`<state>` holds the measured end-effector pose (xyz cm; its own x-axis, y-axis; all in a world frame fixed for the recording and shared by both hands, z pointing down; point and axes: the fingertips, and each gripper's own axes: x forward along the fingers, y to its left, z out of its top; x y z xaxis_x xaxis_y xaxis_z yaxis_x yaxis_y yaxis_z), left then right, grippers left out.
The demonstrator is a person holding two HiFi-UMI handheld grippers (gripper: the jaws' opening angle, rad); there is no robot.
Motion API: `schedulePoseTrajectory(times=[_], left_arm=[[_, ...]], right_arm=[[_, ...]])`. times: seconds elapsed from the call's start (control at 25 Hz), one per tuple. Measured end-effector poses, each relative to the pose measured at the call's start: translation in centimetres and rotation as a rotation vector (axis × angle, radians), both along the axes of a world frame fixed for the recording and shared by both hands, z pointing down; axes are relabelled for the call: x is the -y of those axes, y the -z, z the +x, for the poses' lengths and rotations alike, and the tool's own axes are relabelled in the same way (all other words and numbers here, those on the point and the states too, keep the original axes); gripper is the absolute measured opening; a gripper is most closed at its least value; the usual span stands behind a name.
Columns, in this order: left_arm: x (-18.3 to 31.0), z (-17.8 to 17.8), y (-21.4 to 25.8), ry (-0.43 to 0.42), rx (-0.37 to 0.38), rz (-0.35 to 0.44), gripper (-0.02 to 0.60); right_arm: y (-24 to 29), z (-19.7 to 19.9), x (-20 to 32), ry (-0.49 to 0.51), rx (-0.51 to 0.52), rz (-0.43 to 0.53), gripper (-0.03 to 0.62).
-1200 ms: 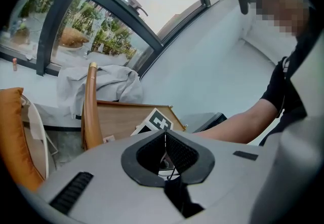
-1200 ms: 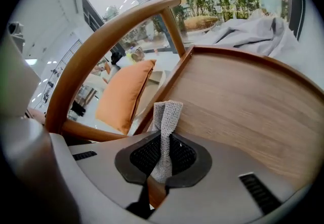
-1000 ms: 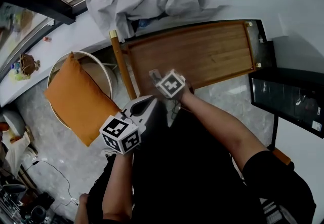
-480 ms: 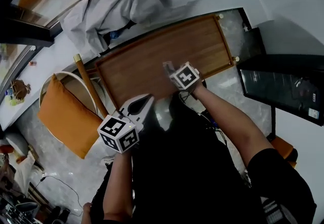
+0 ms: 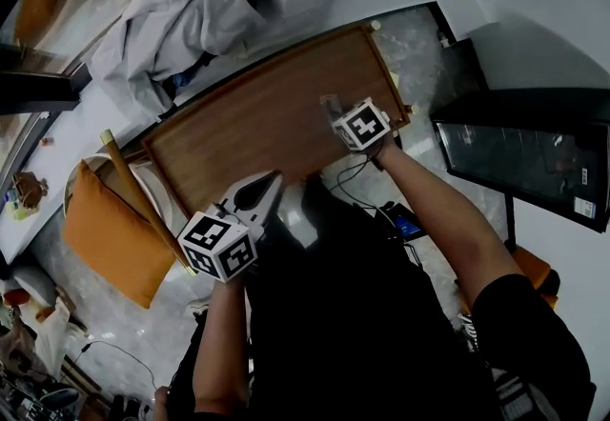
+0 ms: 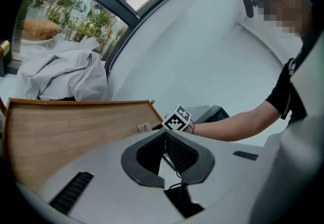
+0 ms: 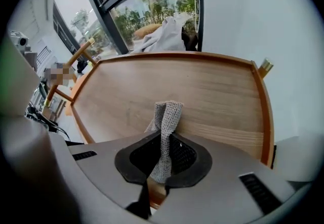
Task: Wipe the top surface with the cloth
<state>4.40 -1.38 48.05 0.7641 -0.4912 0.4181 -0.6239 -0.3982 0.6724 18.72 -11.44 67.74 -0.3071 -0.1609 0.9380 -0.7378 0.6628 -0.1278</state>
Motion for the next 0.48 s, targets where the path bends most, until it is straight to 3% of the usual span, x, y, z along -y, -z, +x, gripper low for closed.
schedulePoseTrajectory(times=[0.24, 0.48], left_arm=[[0.5, 2.8, -0.3, 0.003, 0.000, -0.003, 0.014], [0.5, 4.1, -0.1, 0.009, -0.001, 0.002, 0.014]], right_arm=[[0.4, 5.2, 2.5, -0.034, -0.056, 0.036, 0.037], [0.9, 9.6, 4.2, -0.041, -0.199, 0.097, 0.037]])
